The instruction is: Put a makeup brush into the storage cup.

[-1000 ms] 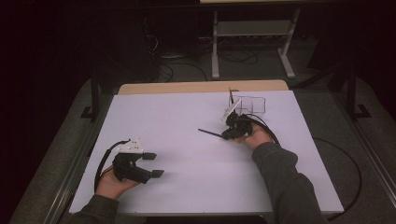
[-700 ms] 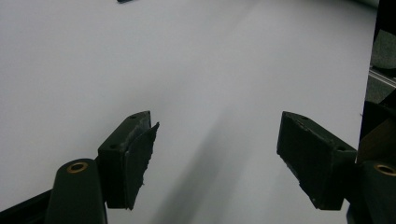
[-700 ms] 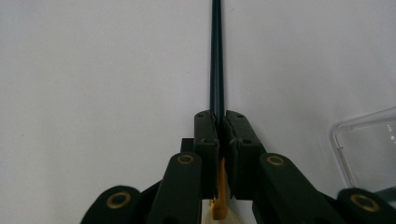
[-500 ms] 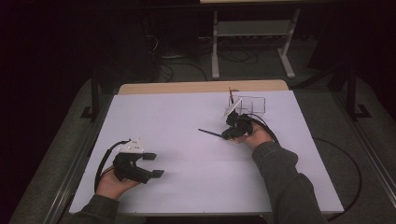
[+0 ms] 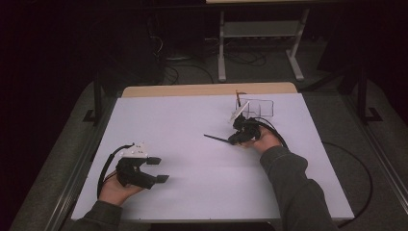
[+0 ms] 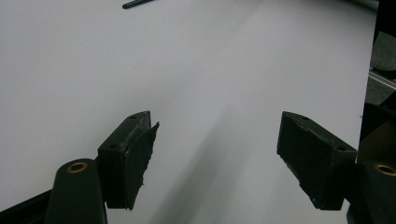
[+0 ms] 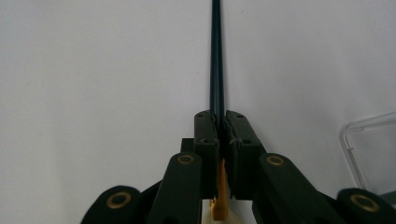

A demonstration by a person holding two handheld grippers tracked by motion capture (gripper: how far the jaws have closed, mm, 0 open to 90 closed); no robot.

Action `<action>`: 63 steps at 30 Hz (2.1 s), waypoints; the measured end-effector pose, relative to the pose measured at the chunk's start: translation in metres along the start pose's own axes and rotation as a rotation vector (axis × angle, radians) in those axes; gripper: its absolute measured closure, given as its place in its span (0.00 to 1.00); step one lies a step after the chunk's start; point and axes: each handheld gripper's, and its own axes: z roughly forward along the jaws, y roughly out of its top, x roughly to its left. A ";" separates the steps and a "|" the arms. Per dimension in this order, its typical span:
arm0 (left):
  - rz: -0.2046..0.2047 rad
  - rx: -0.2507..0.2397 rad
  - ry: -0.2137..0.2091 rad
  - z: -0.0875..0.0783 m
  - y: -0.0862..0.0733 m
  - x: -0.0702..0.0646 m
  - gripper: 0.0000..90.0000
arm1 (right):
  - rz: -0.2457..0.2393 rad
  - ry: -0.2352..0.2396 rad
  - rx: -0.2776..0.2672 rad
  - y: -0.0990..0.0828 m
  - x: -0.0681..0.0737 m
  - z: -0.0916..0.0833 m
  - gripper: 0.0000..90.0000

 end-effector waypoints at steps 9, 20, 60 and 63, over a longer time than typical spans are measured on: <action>0.000 -0.004 0.004 0.000 0.001 -0.001 0.29 | -0.015 0.017 0.000 0.000 0.002 -0.003 0.92; -0.007 -0.003 0.004 0.000 0.000 0.000 0.29 | -0.040 0.006 0.030 0.000 0.004 0.002 0.91; -0.009 -0.006 -0.017 0.005 0.004 -0.005 0.29 | -0.104 0.062 -0.006 0.006 0.034 -0.037 0.92; 0.002 -0.005 -0.020 0.006 0.006 -0.006 0.29 | -0.109 0.075 -0.011 0.005 0.038 -0.039 0.92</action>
